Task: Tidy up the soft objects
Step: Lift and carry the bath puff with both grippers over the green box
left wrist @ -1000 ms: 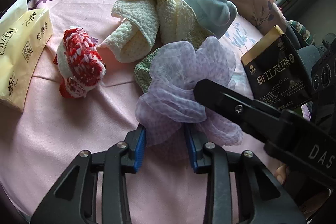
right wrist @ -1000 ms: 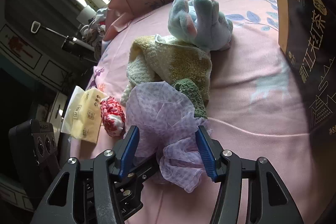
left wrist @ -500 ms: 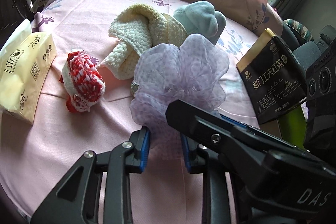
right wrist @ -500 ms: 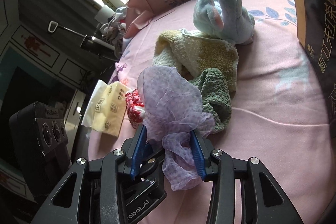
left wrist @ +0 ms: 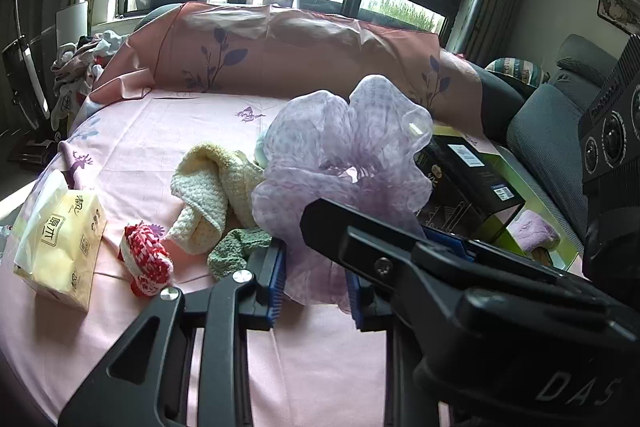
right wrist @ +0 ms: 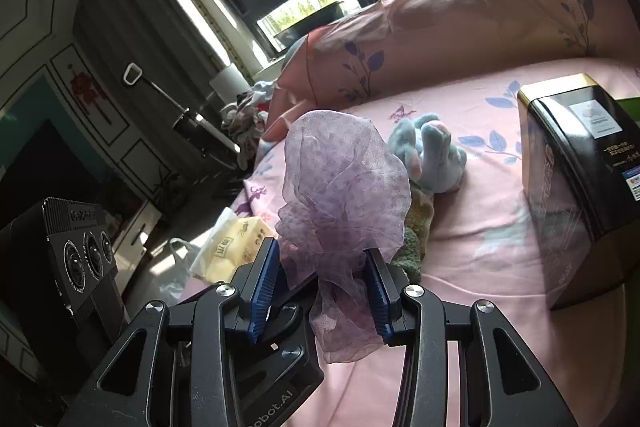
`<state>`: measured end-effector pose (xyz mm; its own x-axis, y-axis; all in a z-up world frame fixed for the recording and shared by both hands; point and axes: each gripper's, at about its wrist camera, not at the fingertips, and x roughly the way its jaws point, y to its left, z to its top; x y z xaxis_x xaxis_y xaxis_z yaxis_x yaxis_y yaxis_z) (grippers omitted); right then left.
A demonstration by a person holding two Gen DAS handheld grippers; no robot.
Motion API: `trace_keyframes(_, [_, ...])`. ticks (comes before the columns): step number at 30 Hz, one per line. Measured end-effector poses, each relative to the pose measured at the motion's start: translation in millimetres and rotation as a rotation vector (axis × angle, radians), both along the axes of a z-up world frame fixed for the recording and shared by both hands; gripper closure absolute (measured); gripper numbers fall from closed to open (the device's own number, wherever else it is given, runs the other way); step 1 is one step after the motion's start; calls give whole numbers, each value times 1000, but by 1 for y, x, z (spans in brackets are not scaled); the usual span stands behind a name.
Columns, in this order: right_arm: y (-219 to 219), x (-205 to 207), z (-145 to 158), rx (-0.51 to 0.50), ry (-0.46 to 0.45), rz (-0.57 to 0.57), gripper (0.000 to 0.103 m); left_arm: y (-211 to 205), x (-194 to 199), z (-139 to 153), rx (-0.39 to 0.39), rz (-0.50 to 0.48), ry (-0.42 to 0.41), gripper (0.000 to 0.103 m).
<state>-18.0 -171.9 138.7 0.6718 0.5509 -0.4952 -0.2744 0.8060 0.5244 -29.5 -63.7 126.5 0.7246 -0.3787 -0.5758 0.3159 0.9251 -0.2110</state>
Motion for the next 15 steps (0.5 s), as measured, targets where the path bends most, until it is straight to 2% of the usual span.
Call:
trace_keyframes(8, [-76, -31, 40, 13, -124, -159, 58, -75, -12, 44, 0, -161, -129, 81])
trace_keyframes(15, [-160, -62, 40, 90, -177, -344, 58, -161, -16, 55, -6, -338, -152, 81])
